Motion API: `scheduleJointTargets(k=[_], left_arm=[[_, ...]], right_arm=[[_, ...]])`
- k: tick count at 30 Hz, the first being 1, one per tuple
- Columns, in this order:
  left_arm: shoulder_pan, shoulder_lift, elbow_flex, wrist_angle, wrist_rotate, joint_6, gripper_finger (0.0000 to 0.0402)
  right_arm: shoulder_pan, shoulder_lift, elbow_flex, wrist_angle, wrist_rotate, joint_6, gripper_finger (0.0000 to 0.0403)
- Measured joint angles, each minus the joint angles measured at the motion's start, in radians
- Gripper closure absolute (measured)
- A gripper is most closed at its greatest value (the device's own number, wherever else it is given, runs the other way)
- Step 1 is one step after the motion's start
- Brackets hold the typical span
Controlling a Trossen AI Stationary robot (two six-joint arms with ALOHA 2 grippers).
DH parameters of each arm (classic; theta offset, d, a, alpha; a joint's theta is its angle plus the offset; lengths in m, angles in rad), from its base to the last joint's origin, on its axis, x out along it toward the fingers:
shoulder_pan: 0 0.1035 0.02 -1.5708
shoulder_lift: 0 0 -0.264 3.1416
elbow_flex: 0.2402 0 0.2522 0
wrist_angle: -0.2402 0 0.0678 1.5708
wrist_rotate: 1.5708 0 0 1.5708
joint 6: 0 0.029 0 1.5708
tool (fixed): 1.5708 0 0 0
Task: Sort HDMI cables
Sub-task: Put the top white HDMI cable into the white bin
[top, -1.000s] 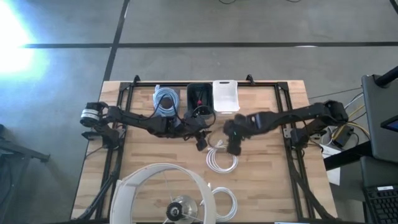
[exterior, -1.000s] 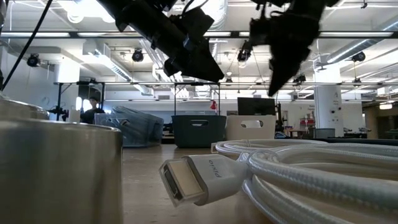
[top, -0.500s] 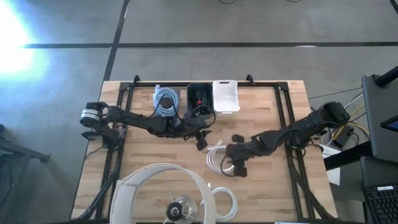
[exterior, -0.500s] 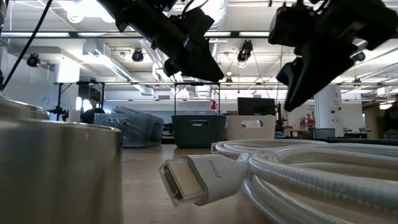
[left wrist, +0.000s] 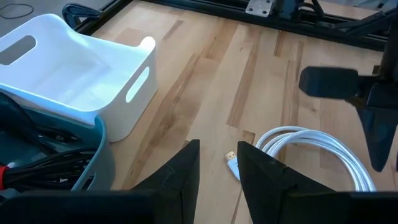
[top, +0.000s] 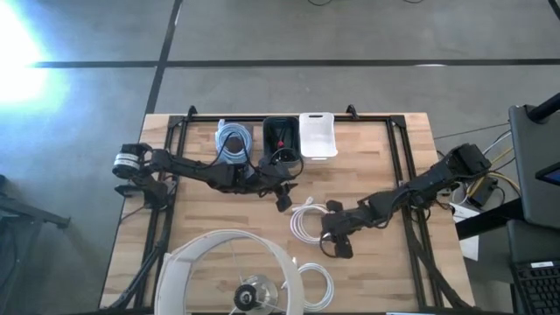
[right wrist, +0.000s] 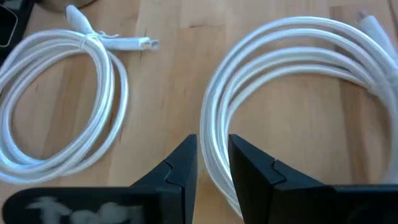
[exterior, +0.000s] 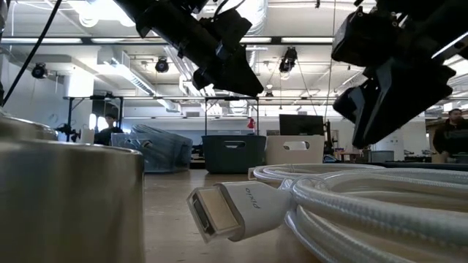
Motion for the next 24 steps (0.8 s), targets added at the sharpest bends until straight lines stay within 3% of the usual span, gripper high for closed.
scheduleJointTargets(k=[14,24], left_arm=[[0.000,0.000,0.000,0.008,0.000,0.000,0.0291],[0.000,0.000,0.000,0.008,-0.001,0.000,0.0291]], right_arm=[[-0.001,0.189,0.016,0.079,-0.053,0.001,0.0326],[-0.001,0.183,0.025,0.083,-0.045,0.000,0.0310]])
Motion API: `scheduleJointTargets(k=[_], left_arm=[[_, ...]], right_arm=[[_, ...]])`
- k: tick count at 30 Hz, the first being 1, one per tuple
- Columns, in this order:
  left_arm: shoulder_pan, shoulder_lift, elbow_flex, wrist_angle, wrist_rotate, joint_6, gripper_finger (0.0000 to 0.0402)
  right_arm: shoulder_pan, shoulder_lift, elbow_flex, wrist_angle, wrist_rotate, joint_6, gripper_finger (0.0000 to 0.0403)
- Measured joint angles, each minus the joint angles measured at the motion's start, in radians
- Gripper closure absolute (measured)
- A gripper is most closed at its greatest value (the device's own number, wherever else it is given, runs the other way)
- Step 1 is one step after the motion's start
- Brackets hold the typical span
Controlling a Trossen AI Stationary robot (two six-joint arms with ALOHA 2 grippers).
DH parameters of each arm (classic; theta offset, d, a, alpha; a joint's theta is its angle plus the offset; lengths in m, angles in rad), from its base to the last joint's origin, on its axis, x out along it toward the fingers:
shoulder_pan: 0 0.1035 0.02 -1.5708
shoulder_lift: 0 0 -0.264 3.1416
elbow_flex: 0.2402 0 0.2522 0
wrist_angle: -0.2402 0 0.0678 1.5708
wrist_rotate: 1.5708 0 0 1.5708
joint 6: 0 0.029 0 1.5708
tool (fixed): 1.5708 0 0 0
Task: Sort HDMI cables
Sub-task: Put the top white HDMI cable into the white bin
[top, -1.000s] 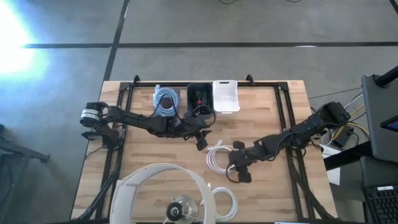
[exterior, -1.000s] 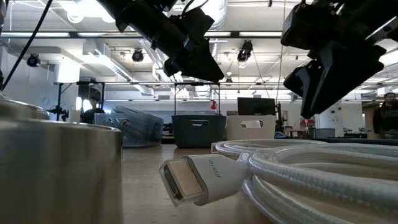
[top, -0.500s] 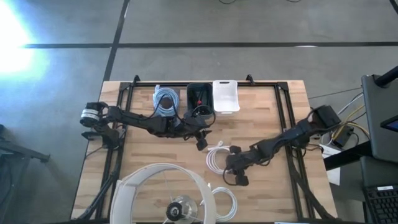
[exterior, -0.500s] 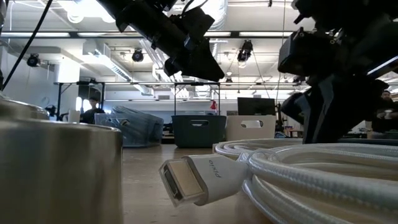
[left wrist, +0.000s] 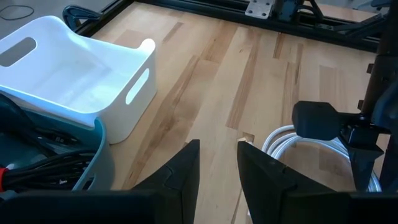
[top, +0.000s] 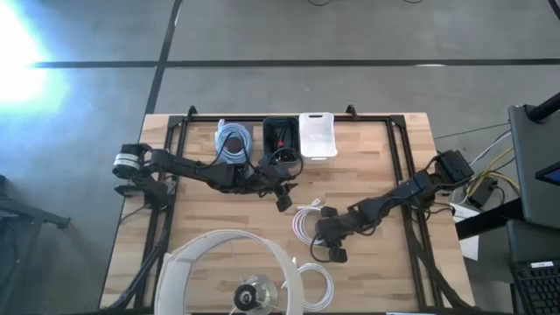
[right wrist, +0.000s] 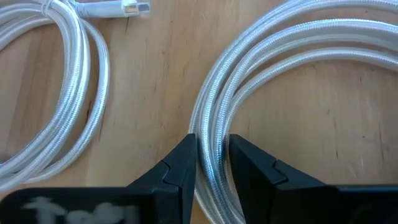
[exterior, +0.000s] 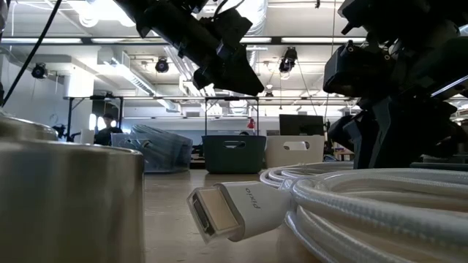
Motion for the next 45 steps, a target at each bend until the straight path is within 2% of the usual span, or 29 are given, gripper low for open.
scheduleJointTargets(k=[5,10,13,19,27,30,36,42,44,45], left_arm=[[0.000,0.000,0.000,0.000,0.000,0.000,0.0291],[0.000,0.000,0.000,0.000,0.000,0.000,0.0291],[0.000,0.000,0.000,0.000,0.000,0.000,0.0291],[0.000,0.000,0.000,0.000,0.000,0.000,0.0291],[0.000,0.000,0.000,0.009,0.000,0.000,0.0291],[0.000,0.000,0.000,0.009,0.000,0.000,0.0291],[-0.001,0.000,0.000,0.018,0.001,0.000,0.0291],[-0.001,0.000,0.000,0.026,0.001,0.000,0.0291],[-0.001,0.000,0.000,0.028,0.001,0.002,0.0291],[-0.001,0.000,0.000,0.031,0.001,0.002,0.0291]], right_arm=[[0.000,0.001,0.000,-0.001,0.001,0.000,0.0323],[0.002,0.001,0.000,-0.001,-0.001,-0.009,0.0364],[0.004,-0.013,0.002,-0.011,-0.006,-0.068,0.0386],[0.004,-0.051,0.021,-0.055,-0.009,-0.126,0.0388],[0.004,-0.182,0.046,-0.146,0.090,-0.128,0.0389],[0.005,-0.262,0.045,-0.250,0.166,-0.124,0.0389],[0.004,-0.453,0.045,-0.472,0.438,-0.055,0.0389],[-0.001,-0.610,0.044,-0.429,0.798,-0.169,0.0389],[-0.017,-0.645,0.041,-0.379,0.872,-0.242,0.0389],[-0.029,-0.660,0.037,-0.339,0.876,-0.290,0.0389]])
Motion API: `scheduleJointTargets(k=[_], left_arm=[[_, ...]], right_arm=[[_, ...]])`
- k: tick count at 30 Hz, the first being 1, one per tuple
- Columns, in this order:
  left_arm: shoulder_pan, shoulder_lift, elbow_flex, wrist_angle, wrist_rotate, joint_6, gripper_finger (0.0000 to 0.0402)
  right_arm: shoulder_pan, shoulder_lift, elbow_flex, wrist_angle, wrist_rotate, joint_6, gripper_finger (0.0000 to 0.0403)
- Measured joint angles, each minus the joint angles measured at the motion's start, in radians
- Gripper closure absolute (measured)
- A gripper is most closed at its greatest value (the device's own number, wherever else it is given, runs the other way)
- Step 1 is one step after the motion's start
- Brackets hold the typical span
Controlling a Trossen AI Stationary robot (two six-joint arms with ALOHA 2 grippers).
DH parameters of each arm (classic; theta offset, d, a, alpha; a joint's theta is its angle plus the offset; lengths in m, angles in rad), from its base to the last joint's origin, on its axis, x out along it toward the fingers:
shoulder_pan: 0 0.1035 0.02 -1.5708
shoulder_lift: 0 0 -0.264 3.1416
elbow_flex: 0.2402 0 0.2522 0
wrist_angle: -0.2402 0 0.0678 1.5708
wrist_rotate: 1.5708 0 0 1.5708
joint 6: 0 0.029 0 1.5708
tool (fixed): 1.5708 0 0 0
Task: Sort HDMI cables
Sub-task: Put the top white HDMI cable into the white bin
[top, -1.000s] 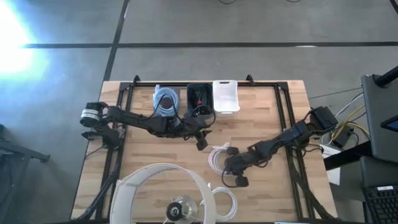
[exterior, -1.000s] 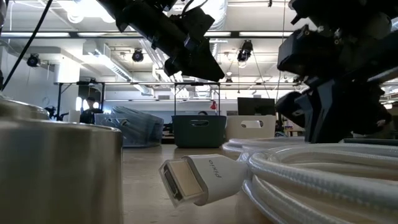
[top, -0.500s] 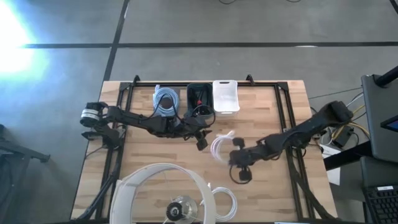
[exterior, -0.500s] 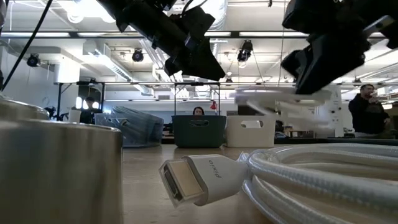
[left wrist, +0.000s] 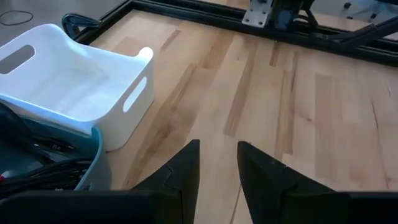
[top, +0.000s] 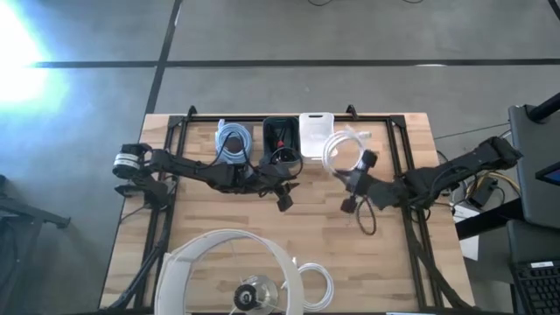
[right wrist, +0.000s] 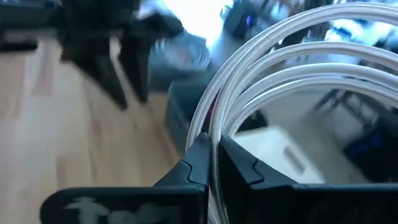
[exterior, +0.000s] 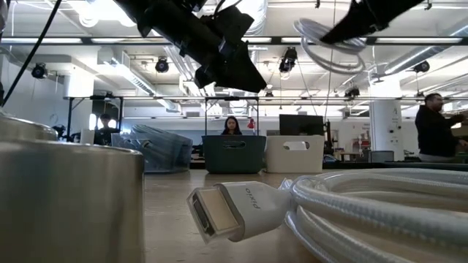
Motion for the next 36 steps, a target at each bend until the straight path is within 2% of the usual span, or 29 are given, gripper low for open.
scheduleJointTargets(k=[1,3,8,11,17,22,27,36], left_arm=[[0.000,0.000,0.000,0.005,0.000,0.000,0.0291],[0.000,0.000,0.000,0.017,0.000,0.001,0.0291],[0.000,0.000,0.000,0.023,0.000,0.002,0.0291],[0.000,0.000,0.000,0.023,0.000,0.006,0.0291],[0.000,0.000,0.000,0.023,0.000,0.046,0.0291],[0.000,0.000,0.000,0.023,0.000,0.047,0.0291],[0.000,0.000,0.000,0.022,0.000,0.048,0.0291],[0.000,0.000,0.000,0.022,0.001,0.048,0.0291]], right_arm=[[-0.017,-0.014,-0.006,0.044,-0.013,-0.055,0.0389],[-0.060,-0.032,-0.021,0.138,-0.107,-0.158,0.0390],[-0.230,-0.044,-0.055,0.302,-0.461,-0.309,0.0390],[-0.359,-0.030,-0.083,0.352,-0.584,-0.308,0.0390],[-0.627,0.061,-0.160,0.477,-0.837,-0.206,0.0390],[-0.774,0.187,-0.204,0.647,-1.095,-0.180,0.0390],[-0.841,0.299,-0.180,0.785,-1.120,-0.123,0.0386],[-0.882,0.452,-0.121,0.758,-1.119,-0.041,0.0373]])
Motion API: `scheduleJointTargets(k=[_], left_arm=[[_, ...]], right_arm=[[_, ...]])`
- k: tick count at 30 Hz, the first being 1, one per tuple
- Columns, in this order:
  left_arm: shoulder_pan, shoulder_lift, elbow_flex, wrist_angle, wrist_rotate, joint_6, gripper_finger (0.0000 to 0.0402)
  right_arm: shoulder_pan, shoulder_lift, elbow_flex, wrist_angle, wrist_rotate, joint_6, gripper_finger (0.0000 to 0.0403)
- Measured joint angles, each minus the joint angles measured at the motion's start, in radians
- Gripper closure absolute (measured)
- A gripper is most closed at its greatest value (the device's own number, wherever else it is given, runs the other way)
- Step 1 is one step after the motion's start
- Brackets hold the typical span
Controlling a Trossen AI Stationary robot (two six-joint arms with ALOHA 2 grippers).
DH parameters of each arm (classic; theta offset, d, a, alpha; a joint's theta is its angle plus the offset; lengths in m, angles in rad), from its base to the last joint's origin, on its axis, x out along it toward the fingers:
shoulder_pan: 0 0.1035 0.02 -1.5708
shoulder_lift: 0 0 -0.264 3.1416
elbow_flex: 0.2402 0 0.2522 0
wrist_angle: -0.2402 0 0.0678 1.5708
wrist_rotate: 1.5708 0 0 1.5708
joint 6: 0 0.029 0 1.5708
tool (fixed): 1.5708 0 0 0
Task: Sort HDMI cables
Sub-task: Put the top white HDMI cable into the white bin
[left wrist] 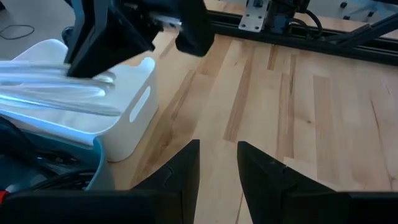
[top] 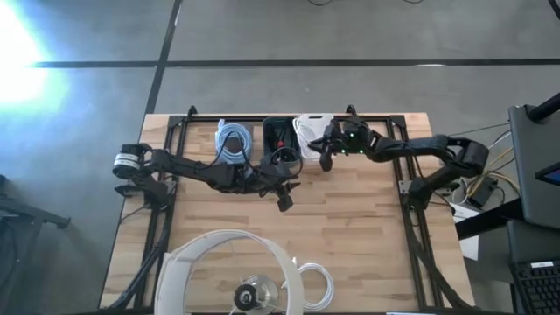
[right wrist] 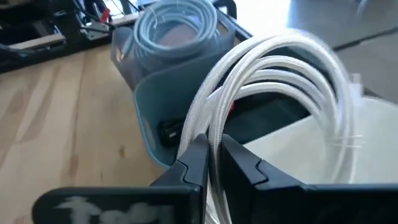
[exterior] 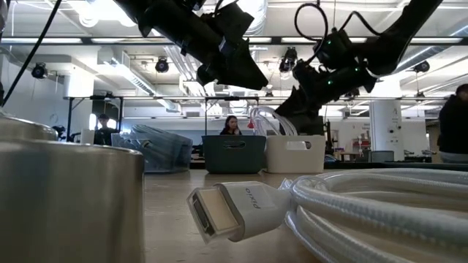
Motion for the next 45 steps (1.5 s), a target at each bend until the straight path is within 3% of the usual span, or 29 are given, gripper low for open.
scheduleJointTargets(k=[18,27,45], left_arm=[[0.000,0.000,-0.015,0.000,0.000,-0.007,0.0291],[0.000,0.000,-0.016,0.000,0.000,-0.019,0.0291],[0.000,0.000,-0.016,0.001,0.000,-0.023,0.0291]], right_arm=[[-0.030,0.018,0.001,-0.064,0.009,0.094,0.0374],[-0.032,0.016,0.001,-0.185,0.010,0.020,0.0374],[-0.032,0.016,0.074,-0.190,0.009,-0.048,0.0374]])
